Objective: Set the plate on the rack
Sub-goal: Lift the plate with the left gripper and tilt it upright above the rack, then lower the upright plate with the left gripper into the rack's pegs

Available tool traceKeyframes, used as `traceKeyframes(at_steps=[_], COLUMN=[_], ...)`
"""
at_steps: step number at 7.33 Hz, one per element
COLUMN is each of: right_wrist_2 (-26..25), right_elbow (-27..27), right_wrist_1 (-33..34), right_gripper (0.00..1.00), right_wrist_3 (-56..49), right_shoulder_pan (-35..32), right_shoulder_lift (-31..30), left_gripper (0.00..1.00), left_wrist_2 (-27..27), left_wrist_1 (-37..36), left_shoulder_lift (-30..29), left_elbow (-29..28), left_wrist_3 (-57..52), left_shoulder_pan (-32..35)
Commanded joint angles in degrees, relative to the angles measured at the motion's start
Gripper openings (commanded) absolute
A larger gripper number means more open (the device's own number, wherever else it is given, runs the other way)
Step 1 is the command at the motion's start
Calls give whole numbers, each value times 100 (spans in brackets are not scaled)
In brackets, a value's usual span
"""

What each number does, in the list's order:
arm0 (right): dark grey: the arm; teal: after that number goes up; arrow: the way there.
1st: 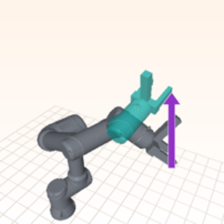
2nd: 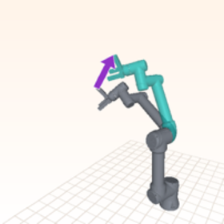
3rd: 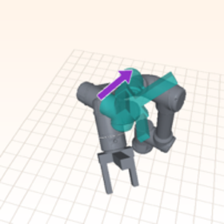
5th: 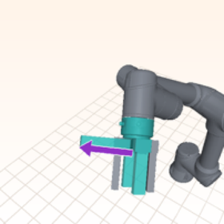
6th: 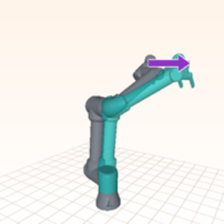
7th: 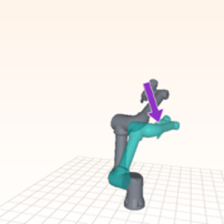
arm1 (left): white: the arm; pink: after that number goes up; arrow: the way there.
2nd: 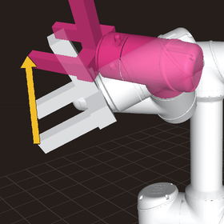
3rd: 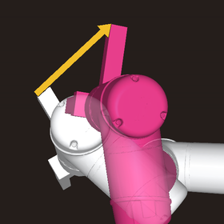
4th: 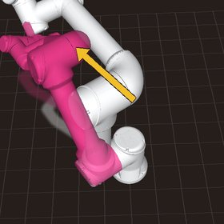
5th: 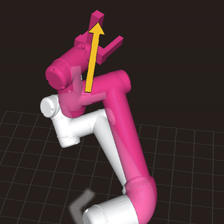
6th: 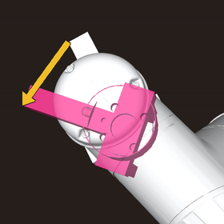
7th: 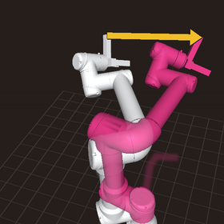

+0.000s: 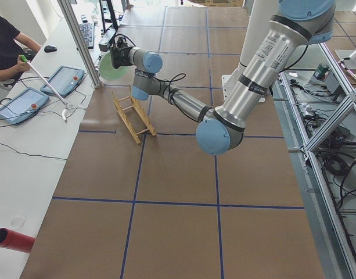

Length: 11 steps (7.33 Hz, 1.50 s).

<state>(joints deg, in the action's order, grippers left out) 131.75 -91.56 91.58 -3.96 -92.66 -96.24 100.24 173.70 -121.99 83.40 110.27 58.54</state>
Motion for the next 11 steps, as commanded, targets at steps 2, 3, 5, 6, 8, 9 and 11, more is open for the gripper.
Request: traceKeyframes(at_steps=[2, 3, 5, 6, 8, 9, 11], right_wrist_2=[0, 0, 0, 0, 0, 0, 0], right_elbow=[-2, -2, -2, -2, -2, -2, -2], right_wrist_1=[0, 0, 0, 0, 0, 0, 0], right_gripper=[100, 100, 100, 100, 100, 100, 100], right_wrist_3=[0, 0, 0, 0, 0, 0, 0], right_shoulder_pan=[2, 2, -6, -6, -6, 2, 2], right_shoulder_lift=[0, -9, -9, 0, 0, -9, 0], left_gripper=[0, 0, 0, 0, 0, 0, 0], left_wrist_2=[-22, -22, -22, -22, -22, -22, -31], left_wrist_1=[208, 208, 208, 208, 217, 217, 226], left_shoulder_lift=[26, 26, 148, 158, 158, 158, 140], left_elbow=[-324, -324, -359, -412, -509, -553, -728], left_wrist_3=[-14, -14, -58, -128, -146, -216, -408], left_shoulder_pan=[-79, -132, -299, -326, -431, -466, -563])
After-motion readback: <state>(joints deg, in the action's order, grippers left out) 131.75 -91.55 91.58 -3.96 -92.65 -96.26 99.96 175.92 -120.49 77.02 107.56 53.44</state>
